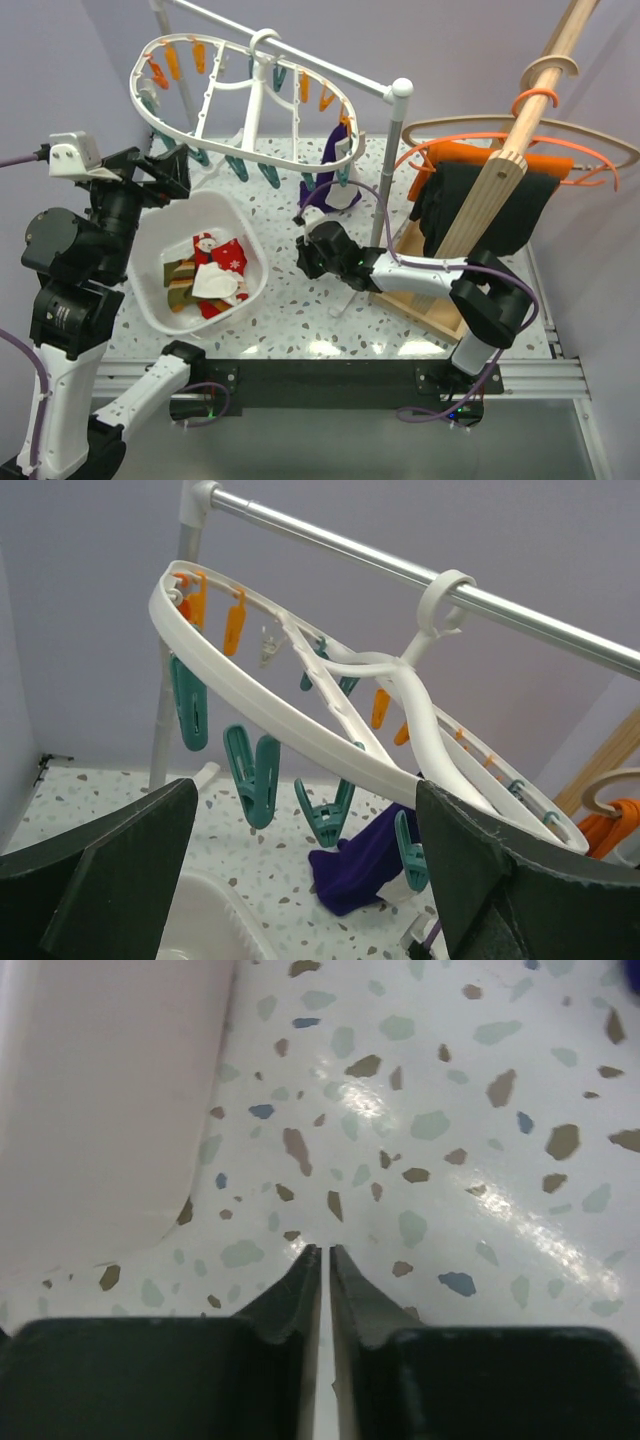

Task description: Remove the socks clipped to the hanger

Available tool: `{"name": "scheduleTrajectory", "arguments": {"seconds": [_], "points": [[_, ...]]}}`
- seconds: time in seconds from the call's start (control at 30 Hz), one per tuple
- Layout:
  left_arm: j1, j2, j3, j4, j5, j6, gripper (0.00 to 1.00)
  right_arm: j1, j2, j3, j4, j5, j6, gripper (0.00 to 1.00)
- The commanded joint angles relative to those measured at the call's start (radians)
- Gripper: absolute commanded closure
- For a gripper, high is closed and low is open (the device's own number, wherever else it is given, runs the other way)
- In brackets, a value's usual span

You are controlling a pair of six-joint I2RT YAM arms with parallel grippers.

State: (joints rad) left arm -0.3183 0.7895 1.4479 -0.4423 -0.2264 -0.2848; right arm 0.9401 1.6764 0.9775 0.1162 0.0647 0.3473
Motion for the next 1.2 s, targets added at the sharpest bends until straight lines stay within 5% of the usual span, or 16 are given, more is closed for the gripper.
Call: {"name": "scheduleTrajectory", "arguments": {"seconds": [0.0,0.23,0.43,0.97,1.1,1.17], "points": [[-0.021,-0.039,-0.037,-0.015,0.050,-0.005,0.05,0.002,-0.011,0.049,-0.036,0.223,0.039,0.75],[-0.068,-0.102,-0.052,-0.009,0.036,-0.017,0.07,0.002,0.180,0.170,0.048,0.619,0.096,0.34],[-0.123,-0.110,-0.080,0.007,0.053,-0.014,0.08,-0.036,0.368,0.354,0.102,0.738,0.077,0.01],[-0.208,-0.180,-0.170,0.034,0.041,-0.048,0.09,-0.158,0.710,0.843,-0.234,0.755,0.314,0.09],[-0.209,-0.208,-0.190,0.036,0.021,-0.040,0.10,-0.158,0.720,0.871,-0.286,0.764,0.325,0.32],[-0.209,-0.208,-0.192,0.034,0.010,-0.033,0.10,-0.156,0.698,0.839,-0.268,0.779,0.321,0.64]]}}
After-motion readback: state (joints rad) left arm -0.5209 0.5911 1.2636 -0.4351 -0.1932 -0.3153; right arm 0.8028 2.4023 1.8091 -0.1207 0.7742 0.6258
